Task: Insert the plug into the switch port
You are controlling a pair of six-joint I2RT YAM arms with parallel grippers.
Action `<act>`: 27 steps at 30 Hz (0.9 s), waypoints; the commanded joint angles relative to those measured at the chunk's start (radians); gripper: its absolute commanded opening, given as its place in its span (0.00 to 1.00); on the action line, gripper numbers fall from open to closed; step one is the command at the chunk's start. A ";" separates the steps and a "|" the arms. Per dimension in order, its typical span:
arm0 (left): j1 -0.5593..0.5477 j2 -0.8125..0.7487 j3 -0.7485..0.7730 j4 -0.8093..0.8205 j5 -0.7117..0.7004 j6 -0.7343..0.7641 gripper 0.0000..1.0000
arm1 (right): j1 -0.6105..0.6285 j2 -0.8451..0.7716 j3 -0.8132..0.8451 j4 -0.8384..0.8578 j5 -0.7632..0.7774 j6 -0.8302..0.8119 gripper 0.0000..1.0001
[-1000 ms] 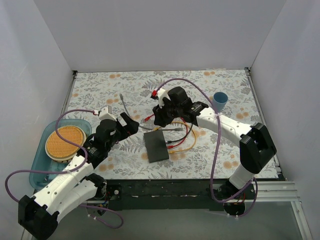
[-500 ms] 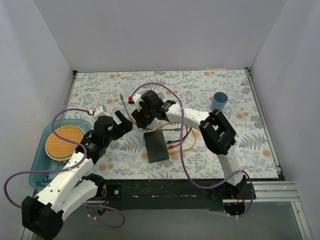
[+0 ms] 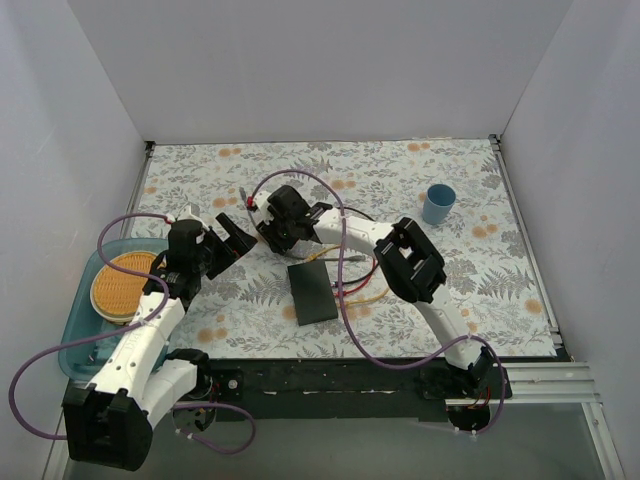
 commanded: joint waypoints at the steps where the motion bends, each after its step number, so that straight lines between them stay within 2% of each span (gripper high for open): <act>1: 0.025 -0.021 -0.005 0.017 0.077 0.030 0.98 | 0.028 0.003 -0.028 0.006 0.067 -0.043 0.45; 7: 0.037 -0.027 -0.018 0.024 0.093 0.031 0.98 | 0.070 0.059 -0.029 -0.040 0.173 -0.086 0.38; 11: 0.043 -0.034 -0.018 0.014 0.090 0.038 0.98 | 0.065 0.156 0.083 -0.166 0.123 -0.095 0.27; 13: 0.048 -0.041 -0.013 0.007 0.088 0.042 0.98 | 0.048 0.216 0.151 -0.236 0.051 -0.094 0.24; 20: 0.054 -0.065 -0.005 -0.009 0.091 0.053 0.98 | -0.037 0.204 0.117 -0.243 -0.167 -0.077 0.10; 22: 0.054 -0.067 -0.007 -0.006 0.093 0.050 0.98 | -0.050 0.198 0.114 -0.249 -0.176 -0.081 0.01; 27: 0.056 -0.073 -0.007 -0.008 0.100 0.051 0.98 | -0.059 0.169 0.097 -0.271 -0.109 -0.097 0.01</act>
